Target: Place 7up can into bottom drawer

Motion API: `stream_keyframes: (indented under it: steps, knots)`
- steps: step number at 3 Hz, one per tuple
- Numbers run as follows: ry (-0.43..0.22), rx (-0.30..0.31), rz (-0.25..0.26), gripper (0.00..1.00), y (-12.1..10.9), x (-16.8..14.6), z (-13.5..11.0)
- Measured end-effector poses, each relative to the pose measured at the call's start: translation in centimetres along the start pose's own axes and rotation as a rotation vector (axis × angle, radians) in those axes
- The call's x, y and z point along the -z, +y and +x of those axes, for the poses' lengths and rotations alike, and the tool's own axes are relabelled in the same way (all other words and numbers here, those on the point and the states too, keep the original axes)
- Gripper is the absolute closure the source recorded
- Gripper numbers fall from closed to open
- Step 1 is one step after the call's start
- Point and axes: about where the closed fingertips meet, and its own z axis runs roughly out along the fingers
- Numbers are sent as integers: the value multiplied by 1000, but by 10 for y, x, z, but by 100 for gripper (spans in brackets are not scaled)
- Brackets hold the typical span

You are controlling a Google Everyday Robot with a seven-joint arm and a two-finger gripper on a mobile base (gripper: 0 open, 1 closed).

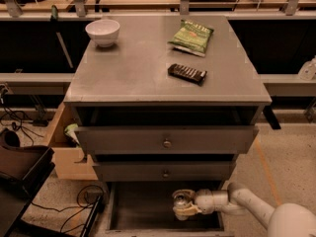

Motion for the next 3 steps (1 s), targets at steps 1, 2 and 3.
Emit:
stream_keyframes:
  steps: [1, 2, 3]
  knots:
    - [1, 15, -4, 100, 0, -20, 17]
    - [-9, 36, 8, 100, -4, -33, 43]
    - [-4, 49, 35, 100, -12, -38, 67]
